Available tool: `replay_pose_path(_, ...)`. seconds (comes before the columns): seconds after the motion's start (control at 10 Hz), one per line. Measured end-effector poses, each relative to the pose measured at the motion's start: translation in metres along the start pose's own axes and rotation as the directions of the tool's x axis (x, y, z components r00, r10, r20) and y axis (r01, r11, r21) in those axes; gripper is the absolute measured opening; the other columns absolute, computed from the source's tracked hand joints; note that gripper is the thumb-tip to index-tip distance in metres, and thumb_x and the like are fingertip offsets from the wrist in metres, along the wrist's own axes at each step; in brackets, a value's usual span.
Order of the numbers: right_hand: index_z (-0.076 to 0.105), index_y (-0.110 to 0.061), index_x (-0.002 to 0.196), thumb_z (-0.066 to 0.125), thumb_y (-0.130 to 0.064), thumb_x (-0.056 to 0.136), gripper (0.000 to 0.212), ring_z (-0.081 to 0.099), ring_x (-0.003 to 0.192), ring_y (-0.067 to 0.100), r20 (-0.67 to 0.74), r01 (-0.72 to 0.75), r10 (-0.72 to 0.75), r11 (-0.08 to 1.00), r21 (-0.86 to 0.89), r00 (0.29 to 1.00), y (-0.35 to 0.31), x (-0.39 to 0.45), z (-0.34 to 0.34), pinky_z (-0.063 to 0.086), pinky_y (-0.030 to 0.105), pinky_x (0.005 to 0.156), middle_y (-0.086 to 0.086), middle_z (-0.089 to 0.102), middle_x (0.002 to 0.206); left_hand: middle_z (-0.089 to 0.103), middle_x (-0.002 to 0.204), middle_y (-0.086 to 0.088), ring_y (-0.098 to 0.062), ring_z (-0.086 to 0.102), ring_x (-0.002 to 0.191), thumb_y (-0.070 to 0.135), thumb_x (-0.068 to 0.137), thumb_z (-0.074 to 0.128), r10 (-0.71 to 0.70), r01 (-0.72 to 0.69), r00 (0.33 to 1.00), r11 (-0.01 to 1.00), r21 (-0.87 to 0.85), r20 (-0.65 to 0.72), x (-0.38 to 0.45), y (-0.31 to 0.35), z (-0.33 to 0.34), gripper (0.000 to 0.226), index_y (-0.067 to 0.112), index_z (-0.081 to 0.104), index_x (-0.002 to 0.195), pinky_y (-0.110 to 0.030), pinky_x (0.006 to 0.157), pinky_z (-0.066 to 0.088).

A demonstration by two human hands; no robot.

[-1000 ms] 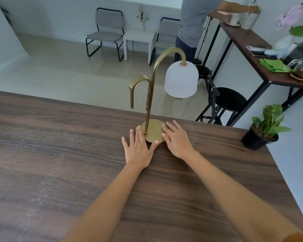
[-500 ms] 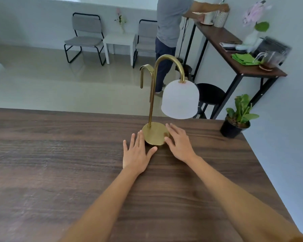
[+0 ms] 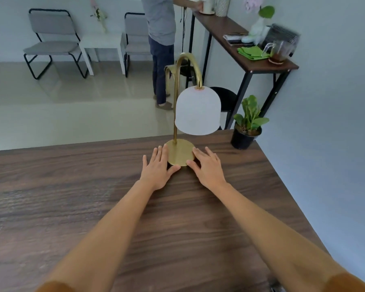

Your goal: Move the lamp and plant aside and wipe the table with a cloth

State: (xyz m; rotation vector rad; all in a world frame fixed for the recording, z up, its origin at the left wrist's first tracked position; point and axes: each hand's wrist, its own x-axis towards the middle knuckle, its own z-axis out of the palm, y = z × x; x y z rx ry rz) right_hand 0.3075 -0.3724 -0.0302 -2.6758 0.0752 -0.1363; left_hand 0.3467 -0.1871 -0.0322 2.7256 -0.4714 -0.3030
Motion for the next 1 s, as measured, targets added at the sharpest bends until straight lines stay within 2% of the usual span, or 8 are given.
replay_pose_path(0.4,0.036,-0.017,0.149,0.046,-0.046,0.098,0.059,0.025,0.145,0.030,-0.061,-0.186,0.187,0.982,0.015,0.980,0.060,0.004,-0.029,0.025,0.047,0.115,0.006,0.045,0.150,-0.006,0.163,-0.005,-0.021,-0.009,0.149,0.065,0.091,0.027,0.141,-0.141,0.987,0.990,-0.008,0.079,0.052,0.062,0.016,0.086,0.019,-0.011,0.153,-0.056,0.116,-0.006)
replay_pose_path(0.6,0.033,-0.026,0.150,0.047,-0.049,0.097,0.059,0.023,0.146,0.029,-0.049,-0.294,0.299,0.952,0.090,0.953,0.071,0.006,-0.033,0.033,0.047,0.110,0.015,0.041,0.151,-0.005,0.163,-0.005,-0.022,-0.008,0.149,0.065,0.091,0.028,0.164,-0.165,0.982,0.986,0.005,0.089,0.065,0.075,0.020,0.086,0.019,-0.010,0.153,-0.057,0.115,-0.005)
replay_pose_path(0.8,0.032,-0.027,0.150,0.045,-0.048,0.098,0.058,0.029,0.144,0.029,-0.029,-0.323,0.325,0.945,0.059,0.945,0.074,0.006,-0.040,0.035,0.046,0.109,0.017,0.042,0.150,-0.005,0.163,-0.005,-0.022,-0.008,0.149,0.066,0.091,0.026,0.159,-0.161,0.983,0.987,0.019,0.091,0.069,0.081,0.024,0.086,0.020,-0.011,0.153,-0.056,0.115,-0.006)
replay_pose_path(0.9,0.032,-0.025,0.151,0.044,-0.044,0.099,0.056,0.034,0.140,0.032,-0.011,-0.312,0.313,0.950,0.030,0.950,0.068,0.006,-0.048,0.033,0.045,0.109,0.019,0.045,0.147,-0.005,0.163,-0.005,-0.022,-0.009,0.149,0.065,0.091,0.025,0.134,-0.134,0.986,0.991,-0.001,0.097,0.067,0.084,0.023,0.085,0.019,-0.012,0.152,-0.055,0.115,-0.006)
replay_pose_path(1.0,0.026,-0.025,0.153,0.044,-0.041,0.100,0.058,0.035,0.138,0.033,0.039,-0.255,0.255,0.967,-0.008,0.966,0.066,0.002,-0.056,0.032,0.048,0.111,0.013,0.045,0.148,-0.006,0.163,-0.005,-0.023,-0.009,0.149,0.062,0.093,0.024,0.116,-0.114,0.990,0.993,-0.025,0.086,0.055,0.085,0.024,0.082,0.018,-0.014,0.152,-0.054,0.115,-0.007)
